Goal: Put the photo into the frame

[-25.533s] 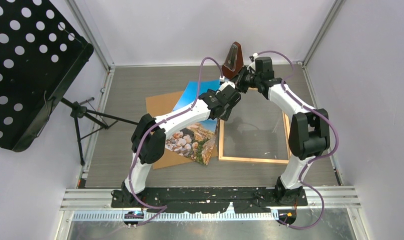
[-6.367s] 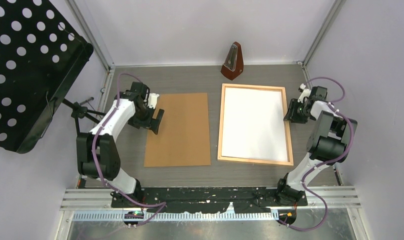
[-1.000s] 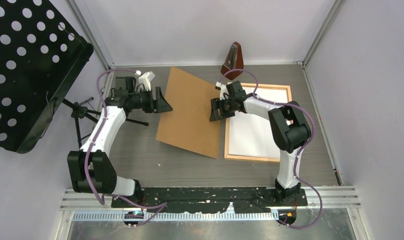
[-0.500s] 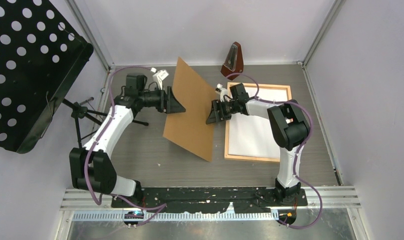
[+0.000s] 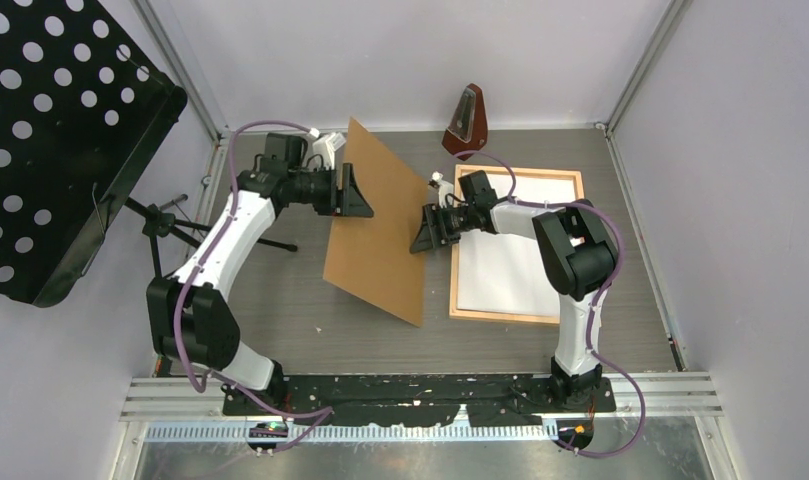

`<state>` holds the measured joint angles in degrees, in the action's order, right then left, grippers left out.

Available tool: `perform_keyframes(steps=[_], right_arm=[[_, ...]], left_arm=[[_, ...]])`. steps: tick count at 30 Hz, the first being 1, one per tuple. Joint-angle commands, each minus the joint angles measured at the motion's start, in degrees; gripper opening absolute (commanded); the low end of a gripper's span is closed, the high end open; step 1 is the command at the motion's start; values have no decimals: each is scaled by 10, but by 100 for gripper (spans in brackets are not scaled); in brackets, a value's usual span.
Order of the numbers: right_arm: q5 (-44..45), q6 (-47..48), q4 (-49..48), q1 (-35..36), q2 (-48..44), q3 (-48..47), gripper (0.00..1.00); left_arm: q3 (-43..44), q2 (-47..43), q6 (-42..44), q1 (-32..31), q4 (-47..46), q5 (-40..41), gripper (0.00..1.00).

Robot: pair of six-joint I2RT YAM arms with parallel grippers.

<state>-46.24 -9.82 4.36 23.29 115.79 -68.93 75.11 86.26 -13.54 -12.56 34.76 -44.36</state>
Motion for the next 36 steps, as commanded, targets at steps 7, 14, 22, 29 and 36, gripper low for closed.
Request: perform_keyframes(steps=[7,14,22,29,36], right_arm=[[4,3,13,5,9,6,70],[7,-2,13,4,-2,6,71],[8,-18,16,3,-26,-4,76],[4,-32,46,-7,-80,-34,82],[-2,-60,84,-12,-122,-82,84]], left_arm=[[87,44,10,-24,88,105,41],[97,38,16,-25,103,135,24],[127,31,33,-25,136,169,0],[193,41,47,-25,197,205,0],[263,45,50,-26,254,242,0]])
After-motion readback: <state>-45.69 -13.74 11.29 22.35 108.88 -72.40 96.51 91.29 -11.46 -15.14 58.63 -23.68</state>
